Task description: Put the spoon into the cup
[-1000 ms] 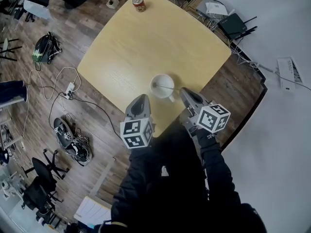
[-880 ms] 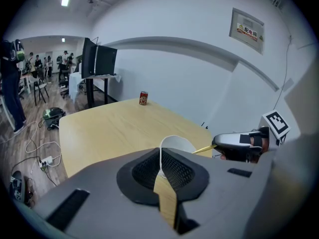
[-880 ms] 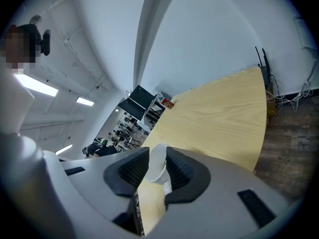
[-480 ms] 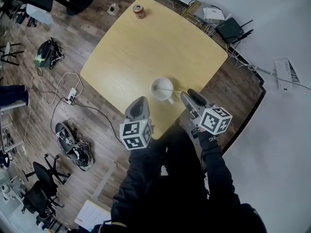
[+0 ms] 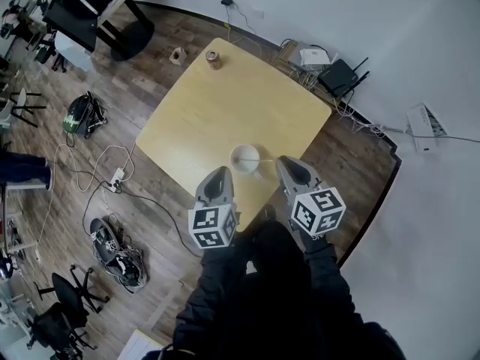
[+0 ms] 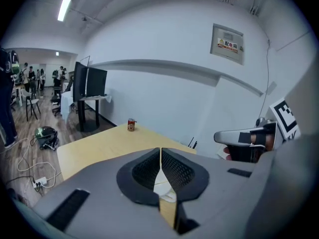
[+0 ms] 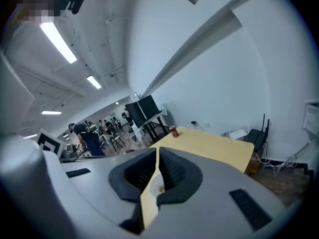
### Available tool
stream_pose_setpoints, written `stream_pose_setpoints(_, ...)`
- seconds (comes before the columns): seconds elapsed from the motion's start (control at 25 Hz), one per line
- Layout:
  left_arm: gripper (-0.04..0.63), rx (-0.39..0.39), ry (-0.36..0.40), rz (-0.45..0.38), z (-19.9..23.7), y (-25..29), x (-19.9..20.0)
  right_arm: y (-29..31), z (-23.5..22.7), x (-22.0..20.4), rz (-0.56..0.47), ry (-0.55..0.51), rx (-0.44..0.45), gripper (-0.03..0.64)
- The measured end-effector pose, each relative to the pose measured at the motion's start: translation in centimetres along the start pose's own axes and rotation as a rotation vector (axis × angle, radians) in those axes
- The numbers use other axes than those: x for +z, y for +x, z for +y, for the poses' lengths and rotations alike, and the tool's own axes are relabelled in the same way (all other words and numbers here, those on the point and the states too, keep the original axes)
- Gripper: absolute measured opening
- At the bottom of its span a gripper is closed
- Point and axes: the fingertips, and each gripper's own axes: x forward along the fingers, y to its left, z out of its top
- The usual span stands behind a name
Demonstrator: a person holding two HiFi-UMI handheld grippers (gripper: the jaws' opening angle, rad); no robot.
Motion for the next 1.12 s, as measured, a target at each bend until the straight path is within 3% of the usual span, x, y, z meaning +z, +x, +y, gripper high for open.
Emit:
stream_pose_setpoints(0.08,0.038,-0.023,0.018,-0.023,-1.2,-1.3,1.3,-1.3,1.8,1.4,-0.007,-0.060,-0.003,0.023)
stream_pose_setpoints(0.24,0.038,-0.044,0.067,-0.068,-3.1,-4.7,3.4,-3.9,5.9,3.7,-0.032,-0.144,0.018,0.021)
stream_pose_setpoints(0.6,0.038,-0.054,0.067,-0.177,-3.7,-9.3,7.6,-5.7,12.5,7.0,-0.096,-0.244,0.051,0.023)
stream_pose_setpoints(1.12,0.037,-0.076,0.096,-0.255,-2.8,-10.2,11.4,-4.5,15.2,9.6,-0.147,-0.314,0.069,0.022)
